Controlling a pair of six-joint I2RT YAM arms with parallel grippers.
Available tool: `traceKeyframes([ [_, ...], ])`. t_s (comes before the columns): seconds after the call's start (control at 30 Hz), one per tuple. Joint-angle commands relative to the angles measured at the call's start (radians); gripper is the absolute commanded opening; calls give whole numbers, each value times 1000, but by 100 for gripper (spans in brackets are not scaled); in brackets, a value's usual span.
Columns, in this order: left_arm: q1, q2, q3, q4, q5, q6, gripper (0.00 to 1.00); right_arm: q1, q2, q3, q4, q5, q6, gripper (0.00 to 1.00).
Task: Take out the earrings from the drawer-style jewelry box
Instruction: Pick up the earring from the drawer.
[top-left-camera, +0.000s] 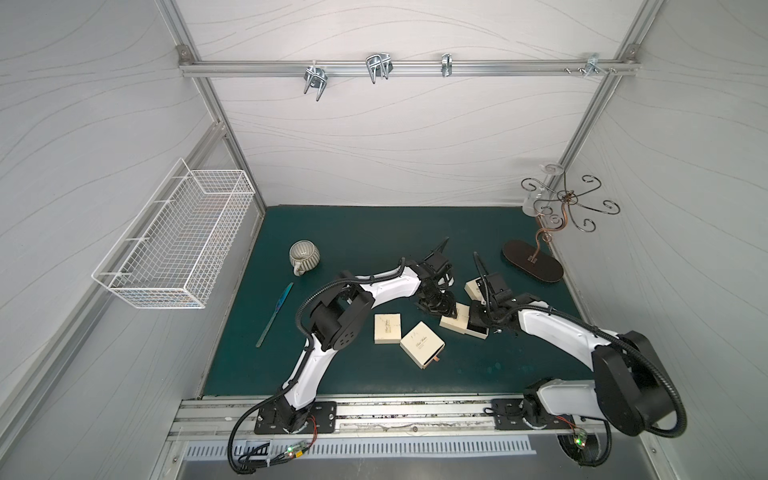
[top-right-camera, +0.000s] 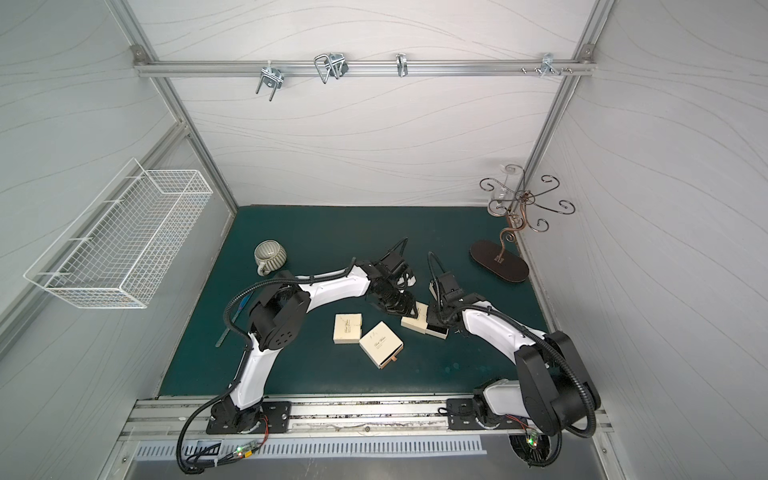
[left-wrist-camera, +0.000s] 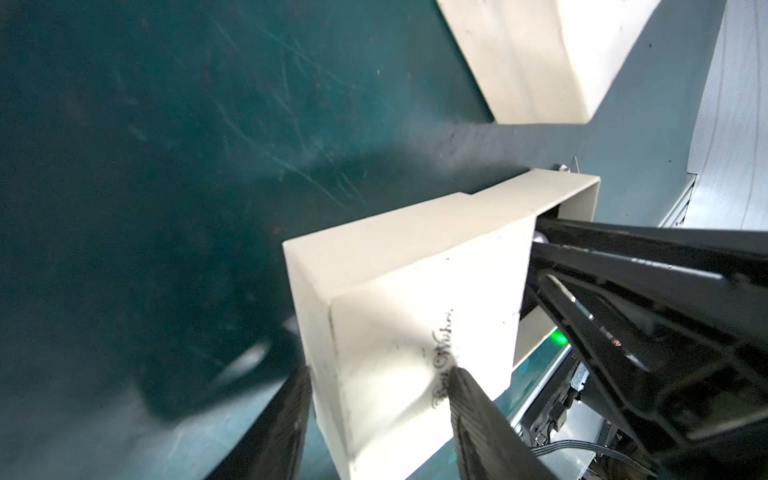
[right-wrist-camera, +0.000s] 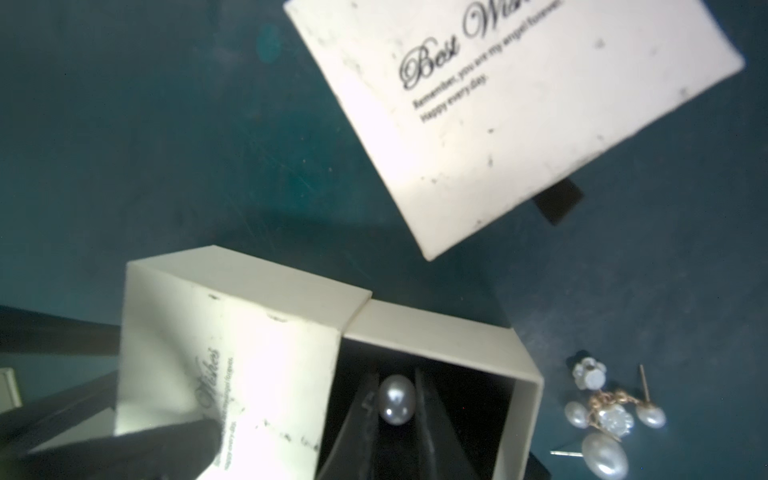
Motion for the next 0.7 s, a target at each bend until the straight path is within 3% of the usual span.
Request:
traceKeyframes([
  [0.0, -2, 49, -4, -121, -80, 20, 55, 7, -29, -11, 8, 22, -6, 11],
  [0.23, -3, 64, 13, -142, -80, 22, 55, 8, -170, -44, -2, 53, 0, 10],
  [0.5, -3, 64, 8, -134, -73, 20, 55, -25, -315, -63, -125, 221, 52, 11],
  [0.67, -4, 62, 6, -126, -63, 22, 55, -102, -279, -84, -140, 166, 78, 12],
])
